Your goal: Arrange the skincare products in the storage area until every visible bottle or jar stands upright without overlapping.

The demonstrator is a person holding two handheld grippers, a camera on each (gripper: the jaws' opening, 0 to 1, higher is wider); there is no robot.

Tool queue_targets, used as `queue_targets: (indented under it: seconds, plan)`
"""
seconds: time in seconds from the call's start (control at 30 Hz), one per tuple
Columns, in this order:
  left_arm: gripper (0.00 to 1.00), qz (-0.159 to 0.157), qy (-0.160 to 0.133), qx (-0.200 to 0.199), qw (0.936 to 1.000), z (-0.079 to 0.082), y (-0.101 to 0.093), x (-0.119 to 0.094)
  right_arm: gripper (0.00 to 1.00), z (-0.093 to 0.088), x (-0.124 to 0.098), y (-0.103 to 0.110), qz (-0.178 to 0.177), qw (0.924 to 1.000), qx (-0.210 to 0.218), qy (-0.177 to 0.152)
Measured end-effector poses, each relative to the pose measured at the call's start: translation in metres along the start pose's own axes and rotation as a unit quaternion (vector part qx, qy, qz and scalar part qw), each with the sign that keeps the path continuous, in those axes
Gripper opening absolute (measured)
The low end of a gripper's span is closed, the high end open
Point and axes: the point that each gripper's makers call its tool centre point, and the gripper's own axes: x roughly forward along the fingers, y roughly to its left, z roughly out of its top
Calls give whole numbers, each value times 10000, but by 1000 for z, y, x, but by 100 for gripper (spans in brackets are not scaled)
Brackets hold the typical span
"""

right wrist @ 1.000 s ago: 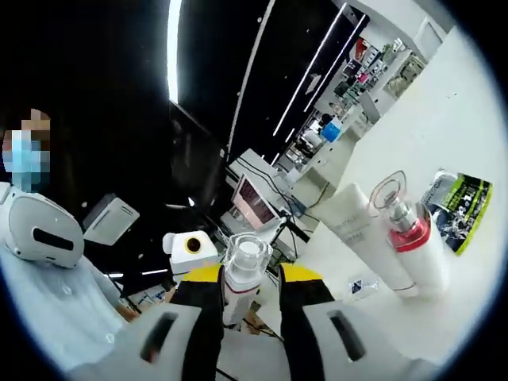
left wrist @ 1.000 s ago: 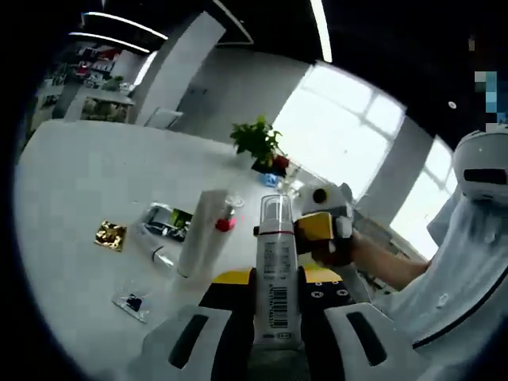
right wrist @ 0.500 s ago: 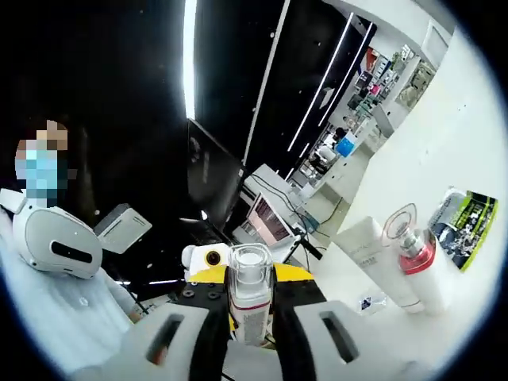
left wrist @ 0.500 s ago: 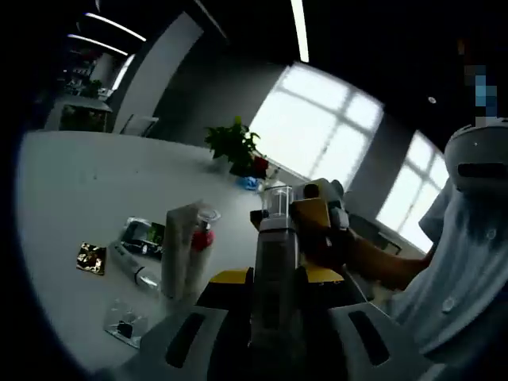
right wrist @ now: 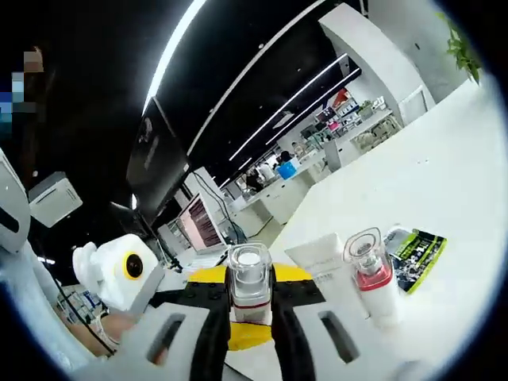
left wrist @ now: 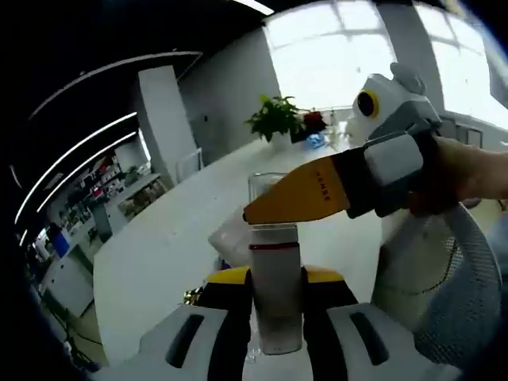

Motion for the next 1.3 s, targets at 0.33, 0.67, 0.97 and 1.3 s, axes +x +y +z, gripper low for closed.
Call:
queue_targets:
  seconds: [0.33,0.67,0.97,1.3]
  plan:
    - [17,-399,-27,-479,9981,-4,-4,-6,21,-5,-7,8,542,9982,176,160]
    - [17,-2614,-511,-2156,9395,14,-27,-28,29,6,-30,22,2002,9738,-743,780]
    - [18,-3627,-692,-2340,8994,32,-57,-40,22,2,-30,54,2777,9539,-769,840]
    - [23,-2438,-674,-1502,9557,16,-43,-16,18,-3,-17,24,1339,9829,-944,845]
